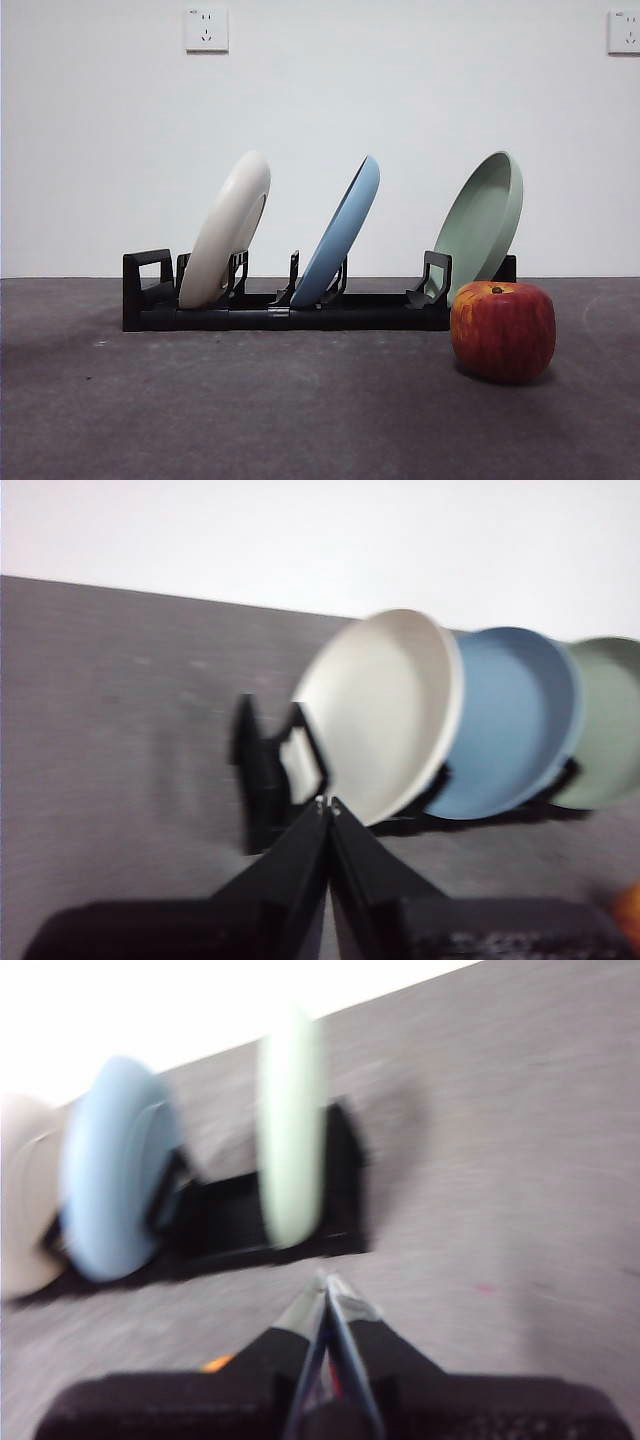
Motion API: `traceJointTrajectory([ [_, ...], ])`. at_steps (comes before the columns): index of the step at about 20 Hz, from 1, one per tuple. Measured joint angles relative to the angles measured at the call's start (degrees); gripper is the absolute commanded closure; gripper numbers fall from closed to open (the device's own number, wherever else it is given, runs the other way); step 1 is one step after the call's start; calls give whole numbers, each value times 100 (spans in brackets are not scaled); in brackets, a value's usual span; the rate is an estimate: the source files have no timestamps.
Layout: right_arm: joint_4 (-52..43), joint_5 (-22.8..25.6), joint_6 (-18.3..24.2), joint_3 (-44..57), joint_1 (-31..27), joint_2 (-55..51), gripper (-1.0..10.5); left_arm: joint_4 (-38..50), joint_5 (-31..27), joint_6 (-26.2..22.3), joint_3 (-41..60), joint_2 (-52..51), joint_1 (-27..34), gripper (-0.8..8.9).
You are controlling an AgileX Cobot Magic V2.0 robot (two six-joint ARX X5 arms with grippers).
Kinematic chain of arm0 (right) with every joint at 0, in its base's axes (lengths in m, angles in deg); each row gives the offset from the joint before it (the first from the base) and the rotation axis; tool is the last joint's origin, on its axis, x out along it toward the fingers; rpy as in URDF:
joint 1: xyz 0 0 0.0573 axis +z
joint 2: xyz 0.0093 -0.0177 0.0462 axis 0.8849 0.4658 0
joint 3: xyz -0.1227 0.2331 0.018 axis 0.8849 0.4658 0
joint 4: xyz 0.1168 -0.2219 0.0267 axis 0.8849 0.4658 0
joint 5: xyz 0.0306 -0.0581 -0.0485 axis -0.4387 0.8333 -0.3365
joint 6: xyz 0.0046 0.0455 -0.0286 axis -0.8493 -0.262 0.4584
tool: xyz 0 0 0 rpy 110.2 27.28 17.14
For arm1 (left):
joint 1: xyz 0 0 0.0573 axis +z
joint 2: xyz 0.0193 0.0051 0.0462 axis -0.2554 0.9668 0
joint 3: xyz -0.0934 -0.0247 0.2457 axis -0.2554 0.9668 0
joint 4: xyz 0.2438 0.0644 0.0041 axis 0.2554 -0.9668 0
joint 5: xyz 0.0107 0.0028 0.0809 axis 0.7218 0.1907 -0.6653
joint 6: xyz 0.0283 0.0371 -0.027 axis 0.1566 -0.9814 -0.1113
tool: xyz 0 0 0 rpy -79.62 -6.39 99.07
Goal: Take the yellow plate from the plate rack,put the plate on the table,take the apple from the table,put the apple in the plate
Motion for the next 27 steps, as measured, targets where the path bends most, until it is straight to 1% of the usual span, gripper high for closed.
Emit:
traceJointTrajectory([
  [4, 487, -835, 282, -765, 0, 944, 948, -79, 1222, 2, -931, 1471, 0, 820],
  [6, 817, -962, 520, -1097, 0, 1329, 946, -136, 1580, 2, -1329, 2055, -11, 817],
  [7, 914, -966, 636, -1215, 0, 1473, 945, -136, 1628, 2, -1502, 2286, -50, 808],
  [8, 973, -966, 710, -1303, 0, 1585, 930, -155, 1635, 2, -1659, 2479, -94, 780],
  [9, 977, -966, 765, -1362, 0, 1663, 866, -186, 1639, 4, -1801, 2647, -166, 698],
  [10, 977, -966, 798, -1408, 0, 1711, 768, -199, 1639, 20, -1941, 2804, -271, 618],
  [11, 973, -966, 817, -1421, 0, 1725, 702, -210, 1635, 26, -2048, 2922, -367, 591],
  [12, 977, -966, 820, -1427, 0, 1731, 655, -249, 1637, 37, -2208, 3069, -498, 589],
  [13, 979, -966, 822, -1432, 0, 1740, 655, -278, 1613, 37, -2369, 3204, -608, 588],
  [16, 979, -966, 822, -1440, 0, 1755, 658, -651, 1082, 26, -3084, 3768, -975, 587],
  [17, 979, -966, 822, -1440, 0, 1755, 658, -758, 984, -4, -3320, 3980, -1069, 588],
  [22, 981, -966, 833, -1449, 0, 1755, 658, -1333, 529, -160, -4625, 5296, -1456, 588],
  [24, 986, -966, 835, -1449, 0, 1755, 659, -1421, 468, -190, -4953, 5746, -1547, 588],
  [27, 997, -966, 835, -1449, 0, 1755, 659, -1421, 374, -216, -5104, 6190, -1628, 589],
])
